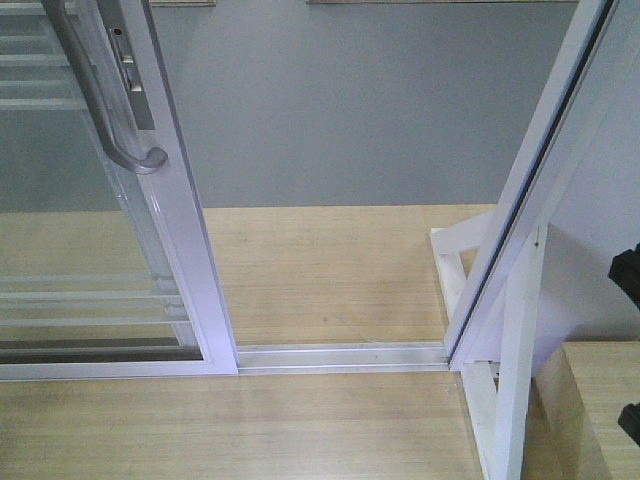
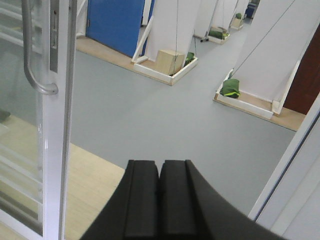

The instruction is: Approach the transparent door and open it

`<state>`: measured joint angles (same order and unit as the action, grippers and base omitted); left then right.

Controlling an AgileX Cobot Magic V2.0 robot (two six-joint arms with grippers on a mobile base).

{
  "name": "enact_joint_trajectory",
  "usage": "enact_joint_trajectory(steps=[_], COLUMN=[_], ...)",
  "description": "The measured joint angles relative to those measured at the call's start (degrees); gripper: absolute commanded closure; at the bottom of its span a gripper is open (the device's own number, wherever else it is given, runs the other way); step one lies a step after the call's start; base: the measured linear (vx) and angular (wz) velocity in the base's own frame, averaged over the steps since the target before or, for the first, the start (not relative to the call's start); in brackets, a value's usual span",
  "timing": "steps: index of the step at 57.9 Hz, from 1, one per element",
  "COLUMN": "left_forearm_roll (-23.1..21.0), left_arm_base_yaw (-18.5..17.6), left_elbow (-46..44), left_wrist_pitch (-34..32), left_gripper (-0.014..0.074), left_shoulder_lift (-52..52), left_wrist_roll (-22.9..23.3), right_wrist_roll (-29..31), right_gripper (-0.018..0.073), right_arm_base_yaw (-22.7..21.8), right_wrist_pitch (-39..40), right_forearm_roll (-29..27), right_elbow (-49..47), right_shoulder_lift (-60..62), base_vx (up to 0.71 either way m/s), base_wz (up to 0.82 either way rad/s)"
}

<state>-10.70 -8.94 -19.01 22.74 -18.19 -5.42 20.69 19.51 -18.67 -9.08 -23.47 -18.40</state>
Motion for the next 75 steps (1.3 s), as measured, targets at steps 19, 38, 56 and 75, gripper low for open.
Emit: enact_joint_trajectory(steps=[19, 38, 56, 75], left_forearm_roll=[0.0, 0.0, 3.8, 2.7], left_arm_base_yaw=[0.0, 0.0, 3.4, 6.2], left_elbow=[0.0, 0.0, 9.3, 20.5], left_wrist_pitch=[1.8, 2.2, -0.2, -6.5], left_gripper=[0.0596, 0.0596, 0.0596, 0.0596], left_shoulder_lift=[0.0, 0.0, 10.2, 18.8], left_wrist_roll=[0.0, 0.0, -1.7, -0.3], right_wrist_roll=[0.0, 0.0, 0.0, 0.0], right_gripper=[0.0561, 0.0561, 0.0559, 0.0559], right_arm_base_yaw=[0.0, 0.0, 0.0, 0.0], right_wrist_pitch=[-1.5, -1.5, -1.5, -1.6], right_forearm_roll=[-1.6, -1.6, -1.6, -1.7], right_elbow=[0.3, 0.3, 0.3, 0.3], right_shoulder_lift=[0.0, 0.0, 0.0, 0.0], base_vx=[0.0, 0.0, 0.0, 0.0], base_wz=[0.0, 0.0, 0.0, 0.0])
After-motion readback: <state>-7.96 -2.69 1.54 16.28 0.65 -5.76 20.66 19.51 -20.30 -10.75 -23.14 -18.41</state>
